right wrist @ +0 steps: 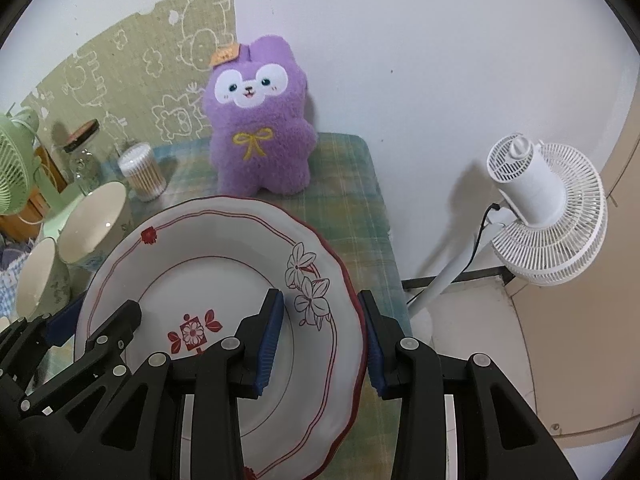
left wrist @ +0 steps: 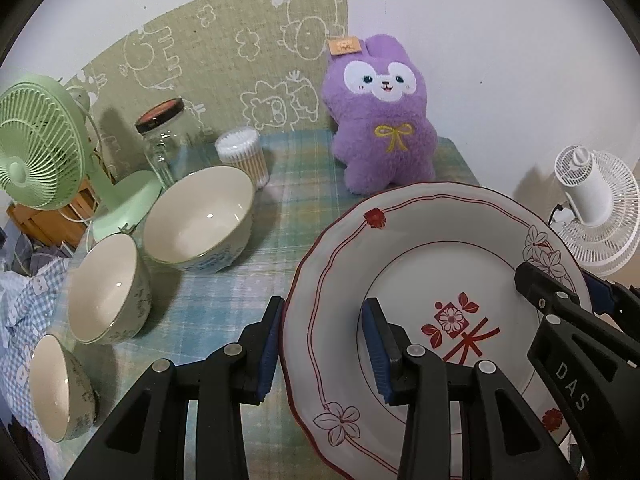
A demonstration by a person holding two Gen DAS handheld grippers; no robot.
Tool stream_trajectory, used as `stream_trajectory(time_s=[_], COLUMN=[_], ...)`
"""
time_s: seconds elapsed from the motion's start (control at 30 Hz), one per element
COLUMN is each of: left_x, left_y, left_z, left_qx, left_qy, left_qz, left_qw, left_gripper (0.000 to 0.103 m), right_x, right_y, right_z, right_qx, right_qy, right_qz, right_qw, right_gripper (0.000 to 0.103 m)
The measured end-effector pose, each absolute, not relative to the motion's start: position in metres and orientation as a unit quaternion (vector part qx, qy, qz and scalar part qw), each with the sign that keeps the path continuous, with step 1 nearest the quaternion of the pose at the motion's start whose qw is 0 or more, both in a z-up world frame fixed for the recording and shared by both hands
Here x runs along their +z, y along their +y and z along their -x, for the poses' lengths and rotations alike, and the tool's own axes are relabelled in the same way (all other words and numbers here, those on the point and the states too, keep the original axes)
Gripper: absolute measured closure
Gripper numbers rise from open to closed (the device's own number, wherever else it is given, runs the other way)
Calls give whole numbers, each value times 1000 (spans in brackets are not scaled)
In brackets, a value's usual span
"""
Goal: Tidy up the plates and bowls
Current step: 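Carry the red-rimmed white plate toward the flower plate stack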
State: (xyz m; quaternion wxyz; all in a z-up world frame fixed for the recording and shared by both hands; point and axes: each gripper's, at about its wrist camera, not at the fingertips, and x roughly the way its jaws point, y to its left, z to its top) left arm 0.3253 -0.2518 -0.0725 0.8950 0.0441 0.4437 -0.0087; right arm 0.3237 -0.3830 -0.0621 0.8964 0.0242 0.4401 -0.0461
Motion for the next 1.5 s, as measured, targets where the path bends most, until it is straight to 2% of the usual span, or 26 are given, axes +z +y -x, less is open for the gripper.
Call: stream_trajectory(time_s=[0.83, 1.5], left_x=[-29, -48], left_y=[-222, -227], left_z=[-250, -189], left_qx=[-36, -87], left_qy=[406, 408], left_qz=[-47, -66], left_qw=[912, 907], left_gripper=[64, 64], right_x=[-21, -41], right_y=[-356, -358], right_z=[-239, -161], right_qx=[-75, -135], right_qy=[409, 410], right_qz=[-47, -50], right_qw=[908, 901], right_gripper=[62, 62])
